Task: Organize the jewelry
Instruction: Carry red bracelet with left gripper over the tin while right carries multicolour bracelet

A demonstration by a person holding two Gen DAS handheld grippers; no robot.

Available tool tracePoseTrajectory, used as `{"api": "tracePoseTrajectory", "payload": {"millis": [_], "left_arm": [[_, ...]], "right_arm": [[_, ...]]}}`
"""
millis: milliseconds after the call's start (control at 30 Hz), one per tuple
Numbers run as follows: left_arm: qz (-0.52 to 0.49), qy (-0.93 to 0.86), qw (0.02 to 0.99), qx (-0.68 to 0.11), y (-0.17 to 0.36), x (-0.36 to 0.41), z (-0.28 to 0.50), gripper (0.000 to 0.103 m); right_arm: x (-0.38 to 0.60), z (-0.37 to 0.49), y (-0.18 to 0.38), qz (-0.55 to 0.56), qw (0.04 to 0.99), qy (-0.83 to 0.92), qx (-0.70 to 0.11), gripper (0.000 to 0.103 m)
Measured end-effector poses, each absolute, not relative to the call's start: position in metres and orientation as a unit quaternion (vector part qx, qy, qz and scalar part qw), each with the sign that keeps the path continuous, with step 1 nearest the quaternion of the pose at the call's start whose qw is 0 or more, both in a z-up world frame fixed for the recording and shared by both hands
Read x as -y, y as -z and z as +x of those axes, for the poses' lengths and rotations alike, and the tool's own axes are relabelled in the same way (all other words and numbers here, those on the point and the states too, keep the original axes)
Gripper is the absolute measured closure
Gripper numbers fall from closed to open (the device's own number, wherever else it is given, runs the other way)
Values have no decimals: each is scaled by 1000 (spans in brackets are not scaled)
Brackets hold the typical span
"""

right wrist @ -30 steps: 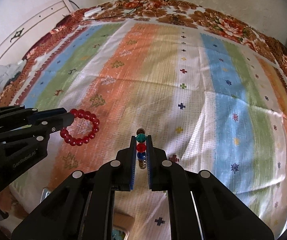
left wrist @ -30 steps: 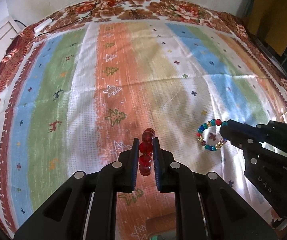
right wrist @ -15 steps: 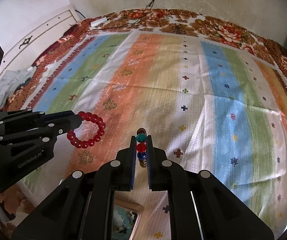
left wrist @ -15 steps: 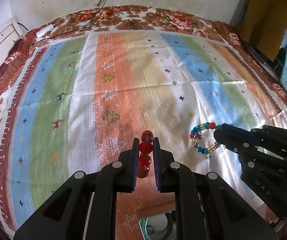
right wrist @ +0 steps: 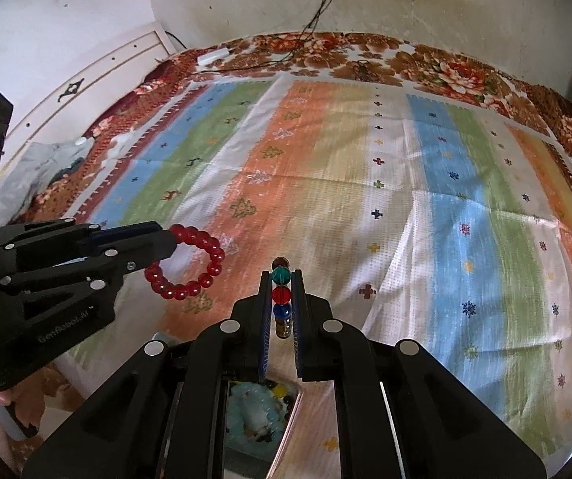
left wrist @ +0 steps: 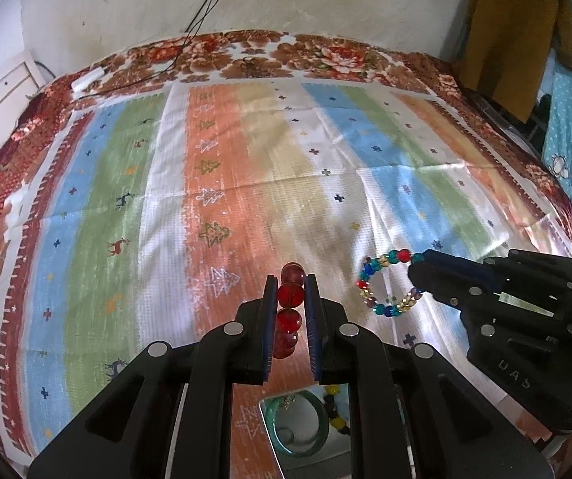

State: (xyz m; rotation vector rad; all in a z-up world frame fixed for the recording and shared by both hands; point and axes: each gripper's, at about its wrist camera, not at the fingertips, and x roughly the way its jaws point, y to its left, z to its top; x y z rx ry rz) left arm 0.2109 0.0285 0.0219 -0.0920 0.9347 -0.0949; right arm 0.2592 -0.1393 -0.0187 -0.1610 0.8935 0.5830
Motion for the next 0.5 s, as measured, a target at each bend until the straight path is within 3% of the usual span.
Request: {"api": "tracePoseTrajectory", "payload": {"millis": [500], "left_arm": [[-33, 54, 903, -426, -31, -14, 165, 90]], "right_arm": [[148, 221, 11, -82, 860, -301, -405, 93]]}}
